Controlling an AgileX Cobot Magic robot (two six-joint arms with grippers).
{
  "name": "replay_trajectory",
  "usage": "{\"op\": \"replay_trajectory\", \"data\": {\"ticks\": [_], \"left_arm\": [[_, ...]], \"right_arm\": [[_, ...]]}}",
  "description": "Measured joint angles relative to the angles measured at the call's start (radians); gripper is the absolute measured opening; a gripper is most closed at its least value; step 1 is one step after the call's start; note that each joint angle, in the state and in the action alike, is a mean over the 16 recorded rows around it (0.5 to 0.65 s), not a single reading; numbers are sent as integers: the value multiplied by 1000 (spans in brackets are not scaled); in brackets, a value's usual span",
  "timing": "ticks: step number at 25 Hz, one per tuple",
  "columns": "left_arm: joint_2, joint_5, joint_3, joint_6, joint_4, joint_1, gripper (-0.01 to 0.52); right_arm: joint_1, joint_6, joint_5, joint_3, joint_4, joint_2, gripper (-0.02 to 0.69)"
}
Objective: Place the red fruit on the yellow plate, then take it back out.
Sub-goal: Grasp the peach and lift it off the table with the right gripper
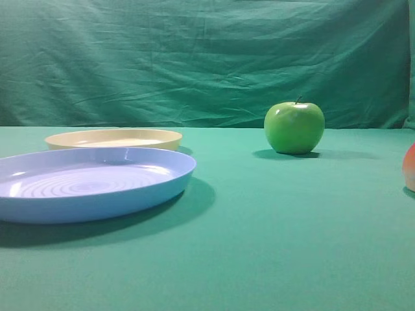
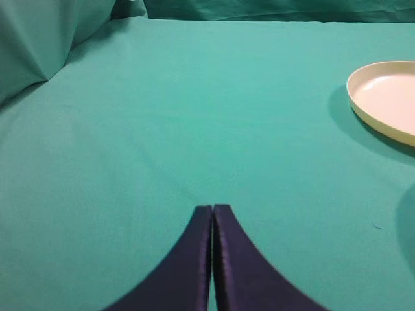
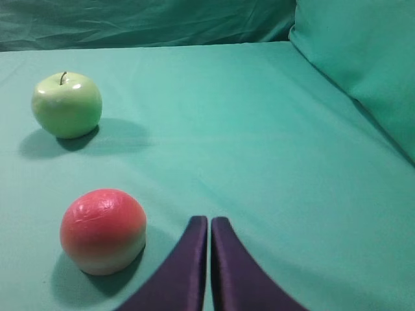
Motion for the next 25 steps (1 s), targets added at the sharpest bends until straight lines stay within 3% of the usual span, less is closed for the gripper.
{"op": "replay_trajectory", "data": {"ticks": [25], "left_arm": [[0,0,0,-1,0,0,0]], "right_arm": [[0,0,-1,0,0,0,0]]}}
